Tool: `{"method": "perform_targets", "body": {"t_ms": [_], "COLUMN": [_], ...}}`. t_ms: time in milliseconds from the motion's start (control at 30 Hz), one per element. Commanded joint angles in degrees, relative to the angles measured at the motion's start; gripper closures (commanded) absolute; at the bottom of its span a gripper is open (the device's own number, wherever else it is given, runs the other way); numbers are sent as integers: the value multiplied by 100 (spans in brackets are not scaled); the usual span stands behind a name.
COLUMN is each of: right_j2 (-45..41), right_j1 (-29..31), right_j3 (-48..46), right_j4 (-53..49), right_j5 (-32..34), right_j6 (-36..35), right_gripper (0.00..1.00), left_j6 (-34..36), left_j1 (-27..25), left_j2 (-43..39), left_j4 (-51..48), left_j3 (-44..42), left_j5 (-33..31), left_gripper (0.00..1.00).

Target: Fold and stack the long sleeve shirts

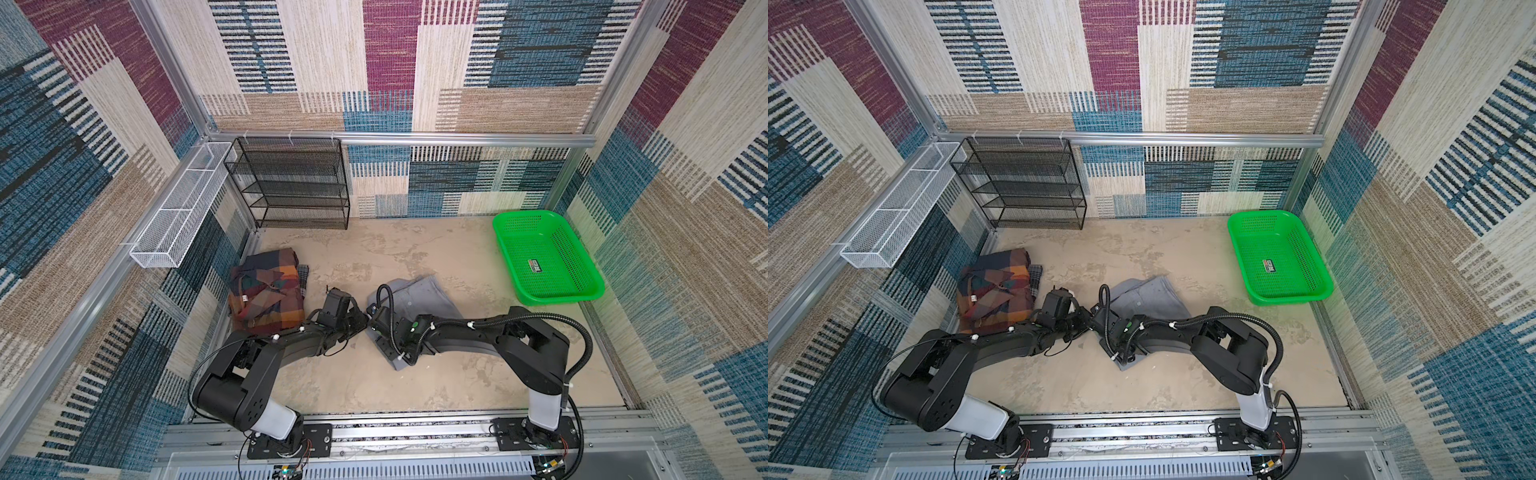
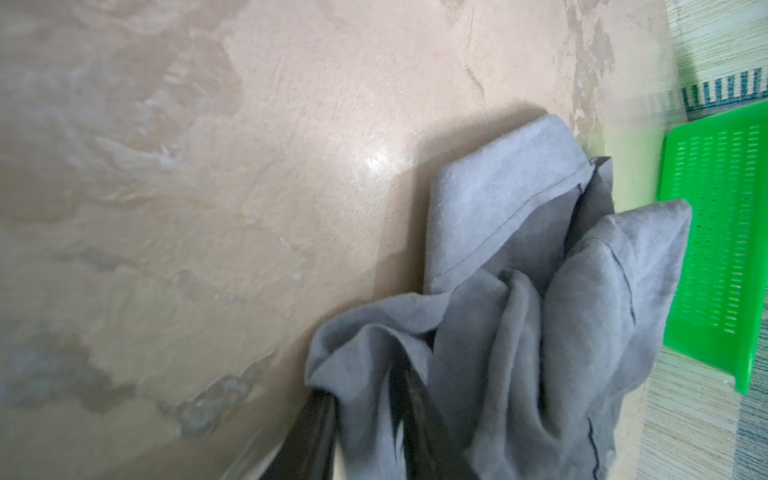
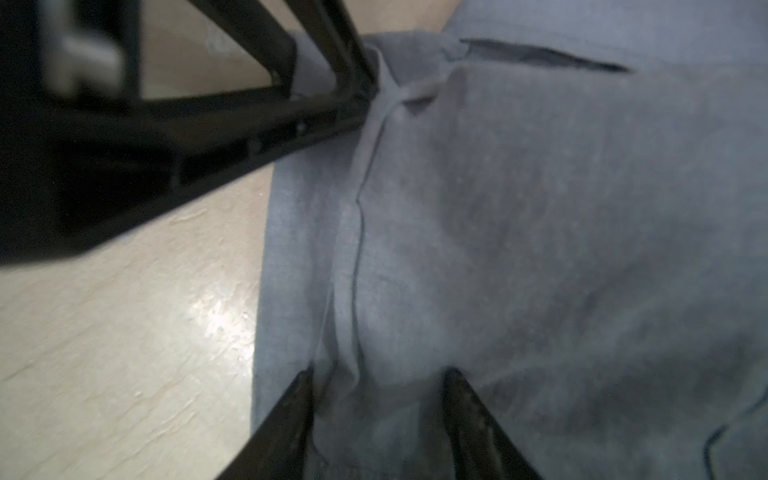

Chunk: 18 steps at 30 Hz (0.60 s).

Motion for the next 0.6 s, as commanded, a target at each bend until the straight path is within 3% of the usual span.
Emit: {"method": "perform_targets", "body": {"t_ms": [0, 167, 300, 567], "right_j2": [71, 95, -15, -305], "right_j1": [5, 12, 11, 137], "right_j3": [46, 99, 206, 349], "right_j4": [-105, -145, -133, 14], "right_j5": [-55, -59, -230, -684], "right_j6": [-51, -30, -81, -158], "right_gripper": [64, 85, 95, 100], "left_j6": [25, -15, -53, -110], "left_j1": [-3, -2, -2, -3], "left_j2": [117, 128, 150, 168], "left_j4": [-1033, -887, -791, -659], "left_j3": [-159, -300, -399, -453], "left_j5": [-42, -22, -17, 26], "left_gripper": [71, 74, 77, 82]}}
